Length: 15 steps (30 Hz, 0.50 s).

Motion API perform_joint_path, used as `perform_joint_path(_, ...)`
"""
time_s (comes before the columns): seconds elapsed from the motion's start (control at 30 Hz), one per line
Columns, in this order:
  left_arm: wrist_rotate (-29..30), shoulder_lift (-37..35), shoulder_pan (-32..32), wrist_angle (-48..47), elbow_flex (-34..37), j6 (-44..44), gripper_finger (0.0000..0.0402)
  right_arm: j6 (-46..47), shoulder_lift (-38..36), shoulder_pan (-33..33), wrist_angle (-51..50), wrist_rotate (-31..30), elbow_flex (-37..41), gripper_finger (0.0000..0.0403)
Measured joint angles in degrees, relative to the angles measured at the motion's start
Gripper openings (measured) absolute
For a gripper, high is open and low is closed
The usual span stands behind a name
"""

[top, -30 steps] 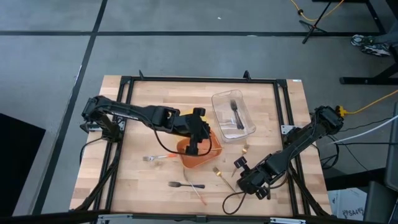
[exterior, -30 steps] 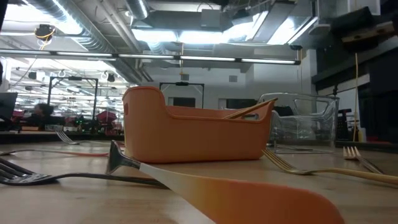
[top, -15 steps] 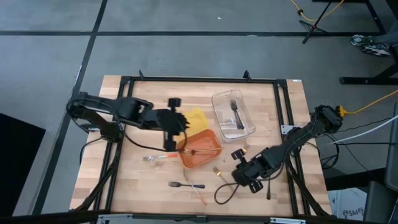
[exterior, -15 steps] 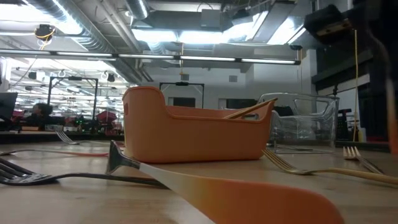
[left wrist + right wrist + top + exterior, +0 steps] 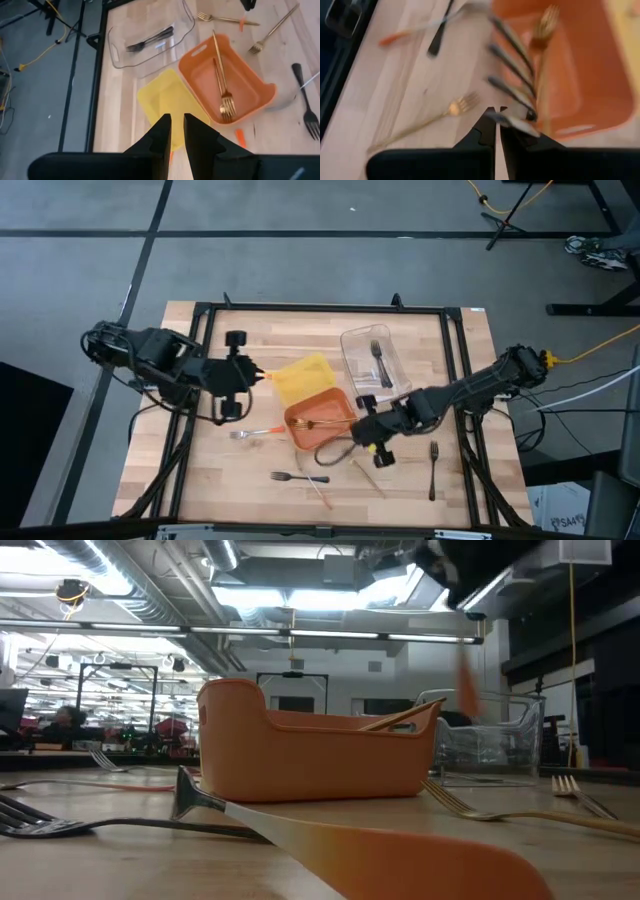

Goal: Sort silverware by color (type)
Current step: Put the orange fork into the yellow bin

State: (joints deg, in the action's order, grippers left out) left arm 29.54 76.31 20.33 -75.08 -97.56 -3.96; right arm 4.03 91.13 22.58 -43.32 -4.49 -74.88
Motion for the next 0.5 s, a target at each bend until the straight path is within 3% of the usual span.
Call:
perform_joint_path(0.27, 1.9, -4.18, 4.12, -1.42, 0.0, -3.15, 0.0046, -0.03, 0.0, -6.94, 6.5, -0.02, -2.98, 0.0012)
perform_joint_path(0.5, 9.41, -6.27, 7.5, -3.0, 0.04, -5.03, 0.0046, -0.09, 0.0, -12.78, 16.22, 0.1, -3.19, 0.0012)
